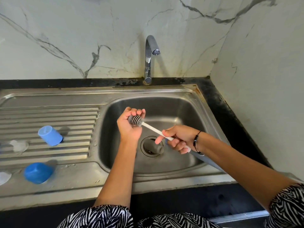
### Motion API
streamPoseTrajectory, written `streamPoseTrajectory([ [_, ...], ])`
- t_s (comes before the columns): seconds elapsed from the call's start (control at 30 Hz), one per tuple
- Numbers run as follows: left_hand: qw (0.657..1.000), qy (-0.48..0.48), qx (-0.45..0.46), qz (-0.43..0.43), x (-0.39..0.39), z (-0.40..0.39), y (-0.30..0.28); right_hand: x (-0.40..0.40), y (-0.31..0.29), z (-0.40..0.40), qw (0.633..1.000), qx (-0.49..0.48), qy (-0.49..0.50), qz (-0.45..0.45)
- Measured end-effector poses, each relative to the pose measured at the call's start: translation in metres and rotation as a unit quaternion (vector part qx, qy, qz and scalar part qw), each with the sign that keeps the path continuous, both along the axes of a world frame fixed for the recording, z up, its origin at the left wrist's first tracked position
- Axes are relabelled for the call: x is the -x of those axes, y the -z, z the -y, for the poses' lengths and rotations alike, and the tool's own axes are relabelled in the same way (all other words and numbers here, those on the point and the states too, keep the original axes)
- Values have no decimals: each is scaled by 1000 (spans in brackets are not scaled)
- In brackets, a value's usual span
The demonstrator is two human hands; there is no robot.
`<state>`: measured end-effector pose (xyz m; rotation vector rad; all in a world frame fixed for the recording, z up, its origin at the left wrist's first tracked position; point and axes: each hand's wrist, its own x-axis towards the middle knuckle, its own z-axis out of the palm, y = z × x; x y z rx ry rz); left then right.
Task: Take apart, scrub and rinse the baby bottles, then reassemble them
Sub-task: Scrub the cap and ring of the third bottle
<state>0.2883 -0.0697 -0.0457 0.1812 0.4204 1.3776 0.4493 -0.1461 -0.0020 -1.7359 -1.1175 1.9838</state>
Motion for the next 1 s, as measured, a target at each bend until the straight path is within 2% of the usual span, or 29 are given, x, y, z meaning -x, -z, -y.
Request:
streamPoseTrajectory([
  [0.07, 1000, 2, -10, 27, 2, 2, -1, -2, 1, -2, 1000, 9, -12, -12],
  [0.1, 1000, 5, 14, 24, 1, 1, 0, 1, 0, -1, 1000, -16, -8, 23],
  [0.13, 998, 13, 55, -17, 1, -1, 1, 6, -2, 0, 992, -74, -15, 104],
  [0.17, 989, 26, 103, -102, -1, -3, 3, 9, -2, 1, 958, -158, -46, 233],
  [0.2, 963, 43, 146, -220, -4, -5, 5, 11, -1, 1, 880, -244, -106, 392],
  [0.23, 930, 58, 172, -320, -7, -5, 9, 13, 1, 3, 778, -306, -169, 521],
  [0.27, 908, 62, 187, -369, -10, -4, 11, 14, 3, 6, 696, -355, -207, 589],
  [0.3, 902, 58, 193, -383, -12, -4, 13, 16, 6, 8, 650, -389, -227, 612],
  [0.33, 903, 49, 193, -381, -14, -4, 15, 16, 9, 9, 634, -405, -238, 615],
  [0.37, 906, 37, 191, -377, -14, -5, 15, 17, 10, 9, 637, -403, -239, 613],
  [0.4, 906, 23, 189, -378, -13, -6, 18, 16, 10, 9, 661, -390, -231, 598],
  [0.47, 905, -4, 181, -385, -13, -7, 27, 17, 9, 4, 750, -336, -202, 533],
  [0.57, 896, -25, 172, -409, -15, -2, 45, 16, 14, -4, 908, -218, -108, 340],
  [0.6, 896, -38, 168, -408, -16, -1, 49, 15, 15, -4, 949, -153, -58, 270],
  [0.63, 903, -50, 165, -393, -17, -1, 51, 13, 16, -2, 973, -88, -20, 212],
  [0.7, 919, -60, 159, -355, -19, -3, 53, 7, 15, 0, 986, -21, -6, 165],
  [0.77, 920, -62, 170, -347, -20, -7, 56, 6, 13, 0, 983, -14, -19, 184],
  [0.87, 893, -64, 210, -392, -21, -12, 67, 11, 8, -4, 963, -54, -44, 259],
  [1.0, 833, 1, 251, -493, -2, -23, 84, 11, 6, -8, 898, -115, -140, 400],
])
